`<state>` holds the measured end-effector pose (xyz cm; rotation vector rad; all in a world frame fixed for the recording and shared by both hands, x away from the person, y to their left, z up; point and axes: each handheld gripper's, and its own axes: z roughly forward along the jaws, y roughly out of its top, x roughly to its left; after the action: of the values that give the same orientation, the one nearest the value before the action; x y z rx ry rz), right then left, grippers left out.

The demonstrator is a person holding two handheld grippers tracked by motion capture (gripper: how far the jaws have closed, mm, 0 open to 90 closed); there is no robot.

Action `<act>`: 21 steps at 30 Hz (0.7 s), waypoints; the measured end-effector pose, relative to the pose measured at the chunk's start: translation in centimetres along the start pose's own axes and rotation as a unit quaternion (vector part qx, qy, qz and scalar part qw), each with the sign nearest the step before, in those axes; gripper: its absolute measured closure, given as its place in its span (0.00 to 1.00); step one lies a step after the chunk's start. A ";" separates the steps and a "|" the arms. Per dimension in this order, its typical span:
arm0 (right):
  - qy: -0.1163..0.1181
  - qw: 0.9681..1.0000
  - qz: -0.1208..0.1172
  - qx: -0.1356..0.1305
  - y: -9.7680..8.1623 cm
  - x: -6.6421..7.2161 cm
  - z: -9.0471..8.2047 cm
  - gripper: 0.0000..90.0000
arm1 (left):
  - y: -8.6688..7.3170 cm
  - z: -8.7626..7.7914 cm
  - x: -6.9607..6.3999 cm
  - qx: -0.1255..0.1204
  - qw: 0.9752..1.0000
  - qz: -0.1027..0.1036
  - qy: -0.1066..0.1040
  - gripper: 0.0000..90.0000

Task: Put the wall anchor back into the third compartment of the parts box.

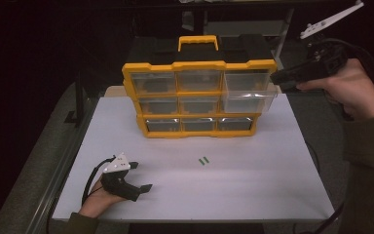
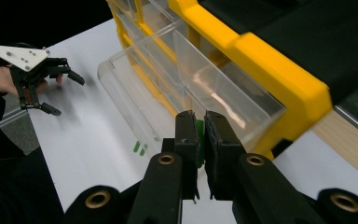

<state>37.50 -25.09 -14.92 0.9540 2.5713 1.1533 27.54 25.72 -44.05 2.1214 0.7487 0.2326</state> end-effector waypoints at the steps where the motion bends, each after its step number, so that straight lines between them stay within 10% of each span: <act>1: 0.001 1.000 -0.002 0.002 0.3 0.1 0.3 0.92 | 0.0 0.0 0.0 0.000 1.000 0.000 0.000 0.02; 21: -0.006 0.999 -0.013 0.049 2.0 0.2 4.0 0.89 | -0.1 -0.2 0.0 0.001 1.000 0.001 0.001 0.02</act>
<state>39.87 -21.47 -16.19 0.9408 2.6441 1.0207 27.37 25.95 -44.01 2.1239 0.7484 0.2358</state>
